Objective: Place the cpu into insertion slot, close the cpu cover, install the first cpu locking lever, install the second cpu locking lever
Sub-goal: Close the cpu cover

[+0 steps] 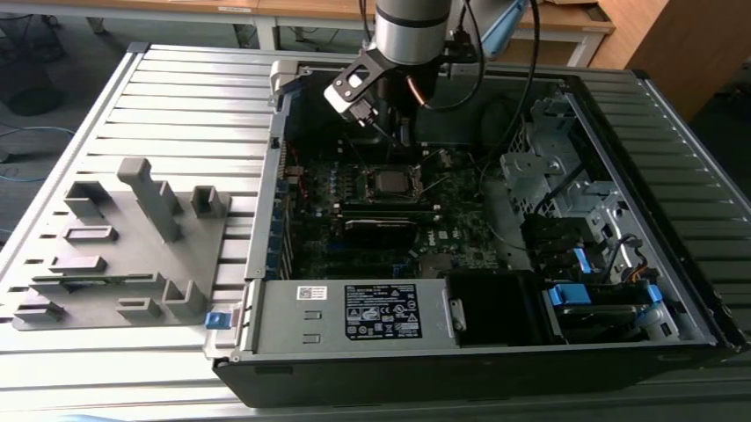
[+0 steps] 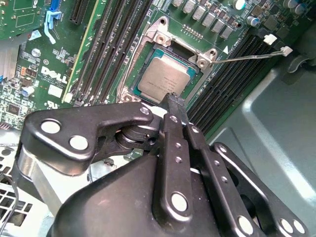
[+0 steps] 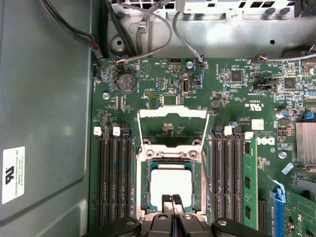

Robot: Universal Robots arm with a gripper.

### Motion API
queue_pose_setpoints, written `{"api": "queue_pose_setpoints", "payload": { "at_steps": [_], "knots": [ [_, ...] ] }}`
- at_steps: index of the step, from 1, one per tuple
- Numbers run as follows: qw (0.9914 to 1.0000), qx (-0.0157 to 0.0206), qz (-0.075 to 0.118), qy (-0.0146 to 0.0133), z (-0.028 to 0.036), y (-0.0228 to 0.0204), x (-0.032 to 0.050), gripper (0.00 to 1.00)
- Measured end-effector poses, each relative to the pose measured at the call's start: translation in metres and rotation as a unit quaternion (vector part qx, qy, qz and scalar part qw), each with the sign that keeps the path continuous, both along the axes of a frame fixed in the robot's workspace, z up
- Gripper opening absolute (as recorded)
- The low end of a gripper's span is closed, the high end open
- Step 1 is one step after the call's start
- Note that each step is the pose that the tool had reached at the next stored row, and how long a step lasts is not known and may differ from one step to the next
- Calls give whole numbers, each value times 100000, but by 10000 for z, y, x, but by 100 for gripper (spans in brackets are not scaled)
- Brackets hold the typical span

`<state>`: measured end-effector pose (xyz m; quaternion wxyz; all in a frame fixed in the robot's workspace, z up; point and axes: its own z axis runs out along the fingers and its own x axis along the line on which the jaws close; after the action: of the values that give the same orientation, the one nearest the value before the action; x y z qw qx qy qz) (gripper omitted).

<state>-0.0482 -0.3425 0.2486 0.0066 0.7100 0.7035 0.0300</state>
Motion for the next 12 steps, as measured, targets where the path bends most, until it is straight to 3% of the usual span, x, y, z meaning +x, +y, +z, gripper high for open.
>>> {"api": "queue_pose_setpoints", "payload": {
  "at_steps": [7,12],
  "knots": [
    [100000,-10,0,7,25,0,0,11],
    [100000,-5,1,3,99,0,0,11]
  ]
}}
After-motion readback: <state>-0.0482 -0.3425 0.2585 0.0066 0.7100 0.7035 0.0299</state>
